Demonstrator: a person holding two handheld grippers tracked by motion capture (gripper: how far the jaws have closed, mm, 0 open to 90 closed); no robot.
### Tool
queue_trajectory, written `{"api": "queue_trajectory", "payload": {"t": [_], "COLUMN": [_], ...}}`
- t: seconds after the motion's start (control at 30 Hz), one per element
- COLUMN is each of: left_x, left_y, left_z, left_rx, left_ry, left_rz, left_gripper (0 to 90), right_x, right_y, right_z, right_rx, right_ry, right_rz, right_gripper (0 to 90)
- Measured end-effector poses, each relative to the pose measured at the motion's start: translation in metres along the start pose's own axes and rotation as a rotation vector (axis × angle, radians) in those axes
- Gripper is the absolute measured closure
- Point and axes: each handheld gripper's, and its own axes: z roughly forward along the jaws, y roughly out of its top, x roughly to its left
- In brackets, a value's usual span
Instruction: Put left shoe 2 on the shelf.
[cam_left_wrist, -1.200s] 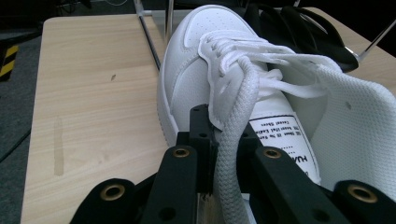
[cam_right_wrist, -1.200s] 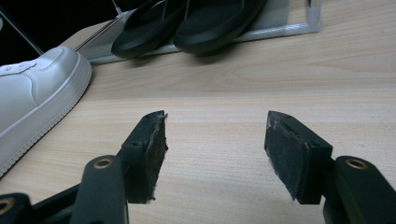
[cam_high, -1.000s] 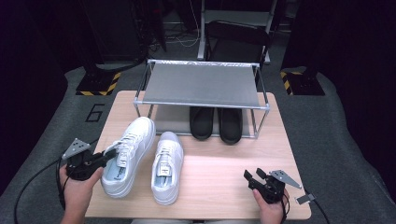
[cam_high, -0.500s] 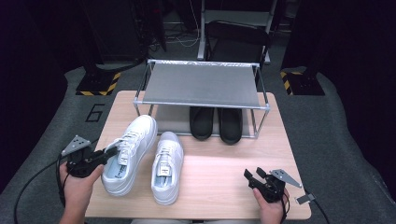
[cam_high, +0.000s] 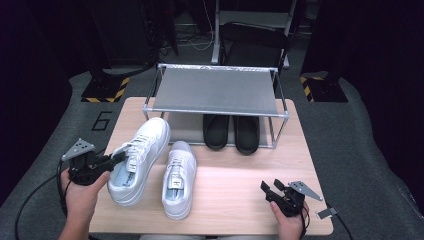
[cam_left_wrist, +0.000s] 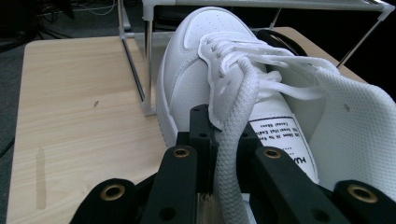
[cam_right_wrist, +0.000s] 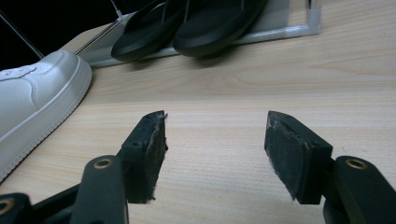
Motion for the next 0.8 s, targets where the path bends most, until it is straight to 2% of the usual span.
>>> {"api": "queue_trajectory", "payload": {"t": [0.1, 0.4, 0.63, 0.67, 0.8], "left_x": [-0.001, -0.011, -0.018, -0.02, -0.026], "left_y": [0.002, 0.012, 0.025, 0.033, 0.045], "left_z": [0.0, 0.002, 0.004, 0.005, 0.007], "left_rx": [0.013, 0.006, 0.003, 0.006, -0.003], "left_ry": [-0.01, -0.02, -0.047, -0.062, -0.068], "left_rz": [0.008, 0.023, 0.049, 0.063, 0.075], "left_gripper": [83.3, 83.3, 83.3, 83.2, 83.3], "right_x": [0.0, 0.0, -0.002, -0.002, -0.002], "right_y": [0.0, -0.002, -0.002, -0.001, 0.0], "right_z": [0.003, 0.004, -0.001, 0.0, 0.002], "right_rx": [0.006, 0.014, 0.004, 0.002, 0.001], "right_ry": [-0.002, 0.001, -0.002, -0.004, 0.0], "right_rz": [0.002, -0.001, 0.008, 0.012, 0.008], "right_gripper": [38.4, 38.4, 38.4, 38.4, 38.4]}}
